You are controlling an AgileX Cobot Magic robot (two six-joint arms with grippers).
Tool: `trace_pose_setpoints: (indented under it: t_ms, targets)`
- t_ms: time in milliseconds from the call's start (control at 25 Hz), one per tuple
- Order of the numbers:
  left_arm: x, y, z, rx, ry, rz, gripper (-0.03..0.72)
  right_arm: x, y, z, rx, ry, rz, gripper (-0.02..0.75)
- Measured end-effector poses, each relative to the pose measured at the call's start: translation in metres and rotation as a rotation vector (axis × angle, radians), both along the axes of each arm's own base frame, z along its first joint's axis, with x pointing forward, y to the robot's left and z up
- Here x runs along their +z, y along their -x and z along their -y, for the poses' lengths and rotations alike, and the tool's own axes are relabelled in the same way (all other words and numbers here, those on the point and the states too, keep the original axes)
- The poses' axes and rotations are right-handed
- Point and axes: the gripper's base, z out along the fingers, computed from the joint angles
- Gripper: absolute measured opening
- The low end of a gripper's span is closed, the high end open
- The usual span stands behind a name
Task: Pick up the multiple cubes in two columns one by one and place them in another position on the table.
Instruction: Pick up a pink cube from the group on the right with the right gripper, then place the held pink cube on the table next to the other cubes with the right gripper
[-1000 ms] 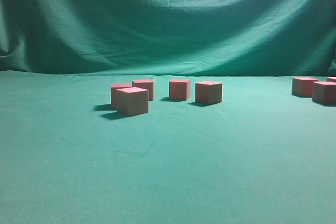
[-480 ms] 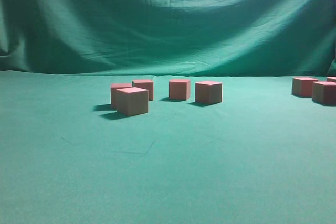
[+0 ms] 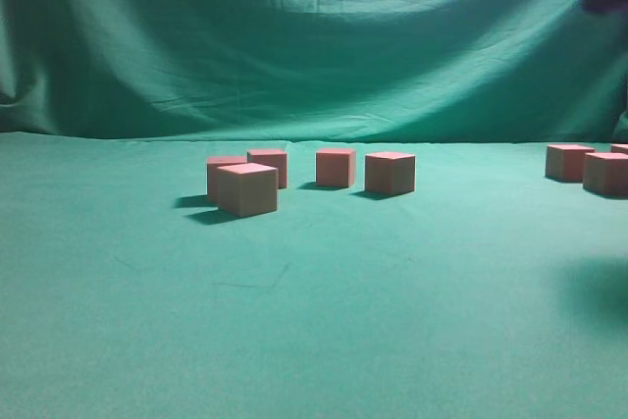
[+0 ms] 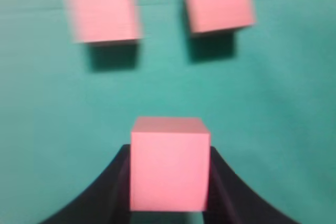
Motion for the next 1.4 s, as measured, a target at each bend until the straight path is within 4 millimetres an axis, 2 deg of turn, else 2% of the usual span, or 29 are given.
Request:
trace_pose_setpoints:
  t_ms: [120,320,720,1040,1400]
  targets:
    - [0.000,0.000,0.000,0.000,0.000,0.000,0.000,0.015,0.020,-0.039,0.169,-0.005,0.037,0.262]
    - [0.000,0.000,0.000,0.000,0.000,0.000,0.000,0.017,0.047,-0.094,0.523,0.040,0.046,0.262]
    - [0.000,0.000,0.000,0.000,0.000,0.000,0.000,0.014,0.053,-0.165,0.891,0.106,0.061,0.262]
    - [0.000,0.000,0.000,0.000,0.000,0.000,0.000,-0.003,0.027,-0.200,1.001,0.158,0.029,0.262]
    - [0.000,0.000,0.000,0.000,0.000,0.000,0.000,-0.020,0.014,-0.216,1.016,0.160,-0.001,0.262]
